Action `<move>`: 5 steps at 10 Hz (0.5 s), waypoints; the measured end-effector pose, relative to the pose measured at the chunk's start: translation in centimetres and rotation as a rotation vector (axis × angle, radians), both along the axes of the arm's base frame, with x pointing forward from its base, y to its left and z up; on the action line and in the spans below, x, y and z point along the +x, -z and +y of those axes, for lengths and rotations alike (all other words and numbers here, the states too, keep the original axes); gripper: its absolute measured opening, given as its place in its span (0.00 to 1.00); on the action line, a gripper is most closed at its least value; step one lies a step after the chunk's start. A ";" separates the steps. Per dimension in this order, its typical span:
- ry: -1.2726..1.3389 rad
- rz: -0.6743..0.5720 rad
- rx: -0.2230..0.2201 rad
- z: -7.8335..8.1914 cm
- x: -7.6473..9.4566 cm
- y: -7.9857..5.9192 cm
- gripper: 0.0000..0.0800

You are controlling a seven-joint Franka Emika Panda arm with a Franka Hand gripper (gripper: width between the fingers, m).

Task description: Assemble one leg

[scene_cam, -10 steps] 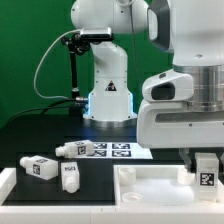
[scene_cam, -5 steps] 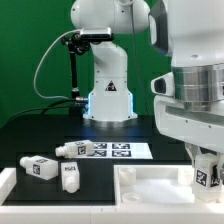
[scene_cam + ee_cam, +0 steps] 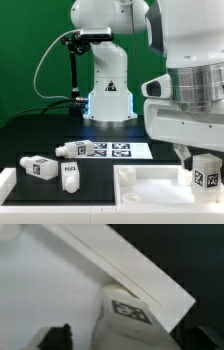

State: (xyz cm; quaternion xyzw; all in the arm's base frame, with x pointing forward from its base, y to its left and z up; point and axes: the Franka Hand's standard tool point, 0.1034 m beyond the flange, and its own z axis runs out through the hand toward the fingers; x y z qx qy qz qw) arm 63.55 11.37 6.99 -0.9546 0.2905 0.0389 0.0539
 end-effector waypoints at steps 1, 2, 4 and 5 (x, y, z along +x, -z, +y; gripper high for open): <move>-0.137 -0.002 -0.004 0.5 -0.1 -0.2 0.76; -0.164 -0.011 0.001 0.4 0.0 -0.1 0.80; -0.344 -0.033 0.009 0.3 0.0 -0.1 0.81; -0.457 -0.046 0.014 0.1 0.0 0.0 0.81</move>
Offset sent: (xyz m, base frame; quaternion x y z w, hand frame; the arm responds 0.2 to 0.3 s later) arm 0.0000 0.0000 0.0000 0.0000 0.0000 -0.1296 0.9916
